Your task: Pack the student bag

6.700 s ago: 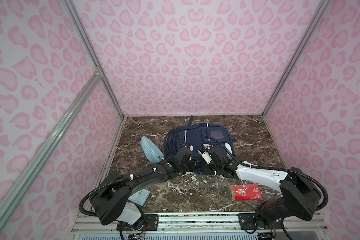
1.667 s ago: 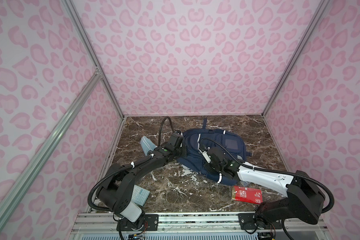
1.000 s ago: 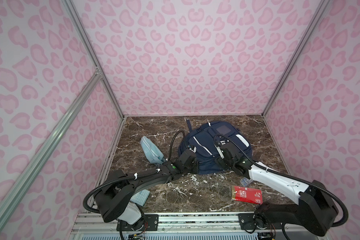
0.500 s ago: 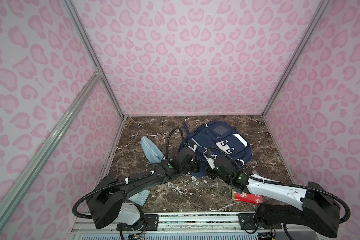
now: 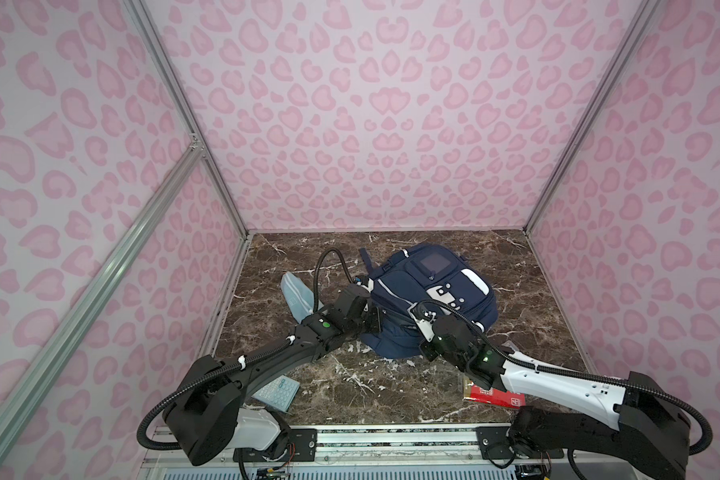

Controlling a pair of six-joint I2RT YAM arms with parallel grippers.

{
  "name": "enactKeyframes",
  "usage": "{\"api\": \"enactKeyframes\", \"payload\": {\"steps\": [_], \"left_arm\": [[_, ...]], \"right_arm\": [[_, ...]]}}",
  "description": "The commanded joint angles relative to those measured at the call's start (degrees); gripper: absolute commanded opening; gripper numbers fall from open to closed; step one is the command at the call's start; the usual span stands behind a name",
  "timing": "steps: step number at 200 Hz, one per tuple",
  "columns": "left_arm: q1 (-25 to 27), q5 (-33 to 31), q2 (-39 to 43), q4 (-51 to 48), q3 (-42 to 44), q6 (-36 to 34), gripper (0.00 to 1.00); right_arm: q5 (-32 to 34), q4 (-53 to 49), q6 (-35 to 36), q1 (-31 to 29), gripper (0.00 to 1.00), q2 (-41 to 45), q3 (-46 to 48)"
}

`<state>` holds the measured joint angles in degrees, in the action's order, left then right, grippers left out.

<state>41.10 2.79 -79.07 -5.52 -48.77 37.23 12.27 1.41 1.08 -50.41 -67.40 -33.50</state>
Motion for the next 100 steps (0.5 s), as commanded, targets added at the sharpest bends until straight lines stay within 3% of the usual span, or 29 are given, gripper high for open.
{"api": "enactKeyframes", "payload": {"steps": [1, 28, 62, 100], "left_arm": [[-2.2, -7.4, -2.2, -2.3, -1.8, -4.7, 0.03], [-6.9, -8.8, -8.8, 0.6, -4.9, -9.7, 0.03], [-9.0, -3.3, -14.3, 4.9, -7.8, -11.6, 0.03], [-6.6, -2.7, -5.7, 5.8, -1.0, -8.1, 0.03]], "right_arm": [[1.1, -1.4, 0.8, 0.5, 0.00, 1.3, 0.9], [-2.7, -0.9, 2.2, 2.4, 0.00, 2.7, 1.1], [-4.7, -1.5, 2.2, 5.9, 0.00, 4.2, 0.5], [-2.5, -3.0, -0.4, 13.4, 0.00, 1.9, -1.6]]}}
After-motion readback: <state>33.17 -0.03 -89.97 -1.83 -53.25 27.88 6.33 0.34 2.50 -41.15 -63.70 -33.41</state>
